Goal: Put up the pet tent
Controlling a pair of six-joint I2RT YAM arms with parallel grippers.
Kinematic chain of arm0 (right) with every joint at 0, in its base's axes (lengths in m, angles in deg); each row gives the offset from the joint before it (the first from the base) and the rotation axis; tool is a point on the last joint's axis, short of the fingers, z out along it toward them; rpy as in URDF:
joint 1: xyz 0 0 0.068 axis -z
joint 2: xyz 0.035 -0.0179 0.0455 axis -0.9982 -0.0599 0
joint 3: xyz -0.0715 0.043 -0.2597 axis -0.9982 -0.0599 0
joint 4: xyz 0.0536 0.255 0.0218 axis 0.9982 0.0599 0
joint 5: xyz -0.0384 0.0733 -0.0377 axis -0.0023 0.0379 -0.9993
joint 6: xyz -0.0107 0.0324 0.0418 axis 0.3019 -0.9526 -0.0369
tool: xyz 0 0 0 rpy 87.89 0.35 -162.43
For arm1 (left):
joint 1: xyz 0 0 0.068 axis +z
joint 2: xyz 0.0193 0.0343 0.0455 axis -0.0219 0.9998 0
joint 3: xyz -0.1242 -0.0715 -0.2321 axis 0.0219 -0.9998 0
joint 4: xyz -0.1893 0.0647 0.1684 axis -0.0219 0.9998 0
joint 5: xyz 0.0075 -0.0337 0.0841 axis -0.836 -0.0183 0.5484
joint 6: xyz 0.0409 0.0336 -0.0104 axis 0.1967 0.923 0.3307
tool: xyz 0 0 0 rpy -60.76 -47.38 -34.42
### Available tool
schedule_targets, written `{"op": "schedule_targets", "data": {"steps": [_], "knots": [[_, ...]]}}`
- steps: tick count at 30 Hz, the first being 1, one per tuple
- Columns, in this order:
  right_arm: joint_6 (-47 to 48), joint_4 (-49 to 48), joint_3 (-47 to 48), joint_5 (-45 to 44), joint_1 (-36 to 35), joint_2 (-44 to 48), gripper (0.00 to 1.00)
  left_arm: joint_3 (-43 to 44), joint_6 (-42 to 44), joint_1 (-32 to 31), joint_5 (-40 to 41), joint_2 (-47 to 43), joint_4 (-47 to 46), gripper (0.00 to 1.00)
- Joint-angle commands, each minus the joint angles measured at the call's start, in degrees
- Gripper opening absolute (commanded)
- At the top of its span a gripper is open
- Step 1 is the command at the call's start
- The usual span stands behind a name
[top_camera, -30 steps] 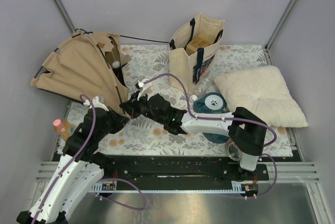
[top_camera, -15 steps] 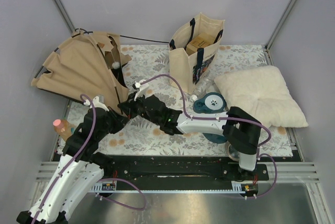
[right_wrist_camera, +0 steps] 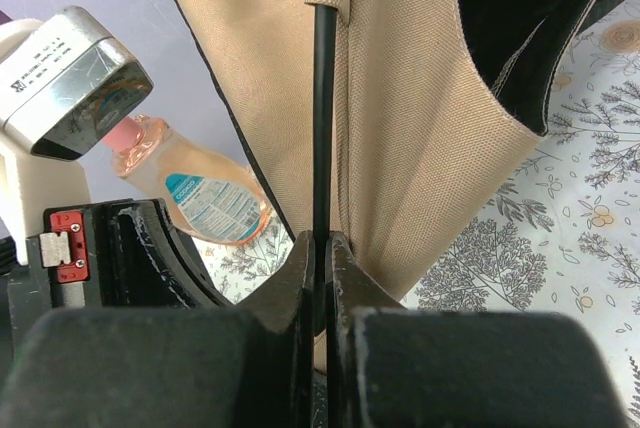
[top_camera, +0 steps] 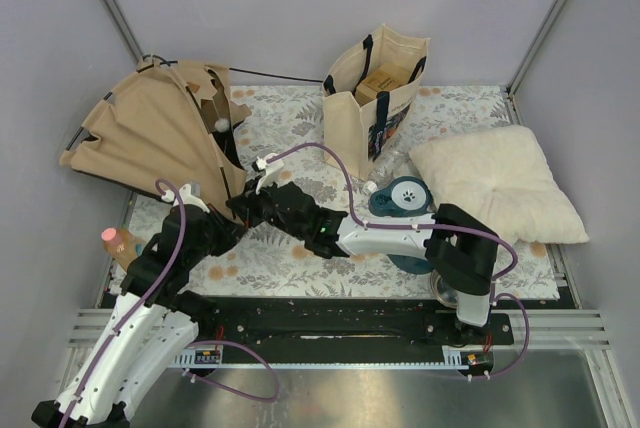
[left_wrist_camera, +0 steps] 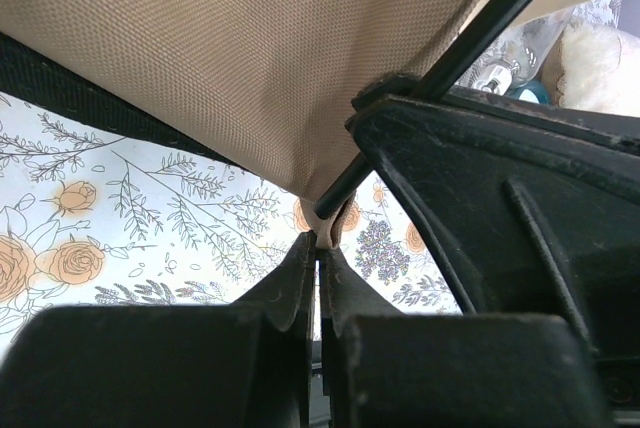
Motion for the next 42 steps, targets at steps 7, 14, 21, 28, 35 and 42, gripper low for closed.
{"op": "schedule_targets", "data": {"steps": [7, 14, 21, 28, 35, 42], "knots": [[-2.14, -5.01, 5.25, -4.22, 1.43, 4.41, 0.0, -0.86, 0.43, -1.12, -6.95, 0.31, 6.61, 0.0], [-1.79, -4.48, 4.38, -3.78, 1.52, 5.46, 0.0, -0.77, 0.25, -1.03, -6.6, 0.49, 6.79, 0.0], [-0.65, -4.48, 4.46, -3.79, 1.52, 5.64, 0.0, -0.86, 0.25, -1.12, -6.6, 0.84, 6.79, 0.0], [-0.82, -5.18, 4.81, -3.87, 1.52, 3.53, 0.0, -0.95, 0.08, -1.12, -6.6, 0.58, 6.7, 0.0], [-0.38, -5.45, 4.11, -4.13, 1.52, 3.27, 0.0, -0.86, 0.16, -1.12, -6.42, 0.58, 6.7, 0.0], [0.23, -5.8, 4.55, -4.57, 1.61, 1.6, 0.0, -0.77, 0.08, -1.12, -6.51, 0.23, 6.96, 0.0]]}}
